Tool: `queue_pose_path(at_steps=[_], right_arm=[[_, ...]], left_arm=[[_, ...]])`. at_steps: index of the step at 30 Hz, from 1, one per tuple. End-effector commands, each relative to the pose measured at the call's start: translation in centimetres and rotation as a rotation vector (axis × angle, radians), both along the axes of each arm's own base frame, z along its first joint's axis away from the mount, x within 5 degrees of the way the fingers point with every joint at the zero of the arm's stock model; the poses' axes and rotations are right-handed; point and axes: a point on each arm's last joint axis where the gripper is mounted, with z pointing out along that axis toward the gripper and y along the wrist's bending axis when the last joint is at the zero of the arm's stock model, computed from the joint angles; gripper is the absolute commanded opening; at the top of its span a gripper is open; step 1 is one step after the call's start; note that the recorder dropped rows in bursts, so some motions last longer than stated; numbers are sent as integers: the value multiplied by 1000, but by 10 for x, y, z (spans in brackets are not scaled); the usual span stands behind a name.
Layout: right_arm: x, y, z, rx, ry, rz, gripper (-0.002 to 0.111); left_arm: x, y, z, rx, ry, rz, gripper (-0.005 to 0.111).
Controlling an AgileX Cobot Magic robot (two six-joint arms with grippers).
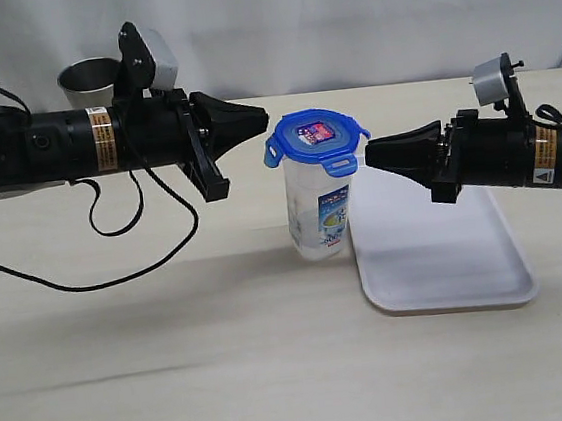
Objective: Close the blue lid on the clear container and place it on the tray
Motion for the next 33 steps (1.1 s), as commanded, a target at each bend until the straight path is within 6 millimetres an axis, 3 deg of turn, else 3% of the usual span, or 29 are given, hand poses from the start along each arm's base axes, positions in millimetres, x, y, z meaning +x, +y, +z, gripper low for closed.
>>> queue_pose_path(at_steps=[1, 33], right_arm=[[0, 0, 0, 4, -1, 5, 5], [0, 0, 1, 4, -5, 4, 5]], left_arm=[[7, -1, -8, -25, -8, 40, 0], [6, -13, -19, 4, -16, 59, 0]])
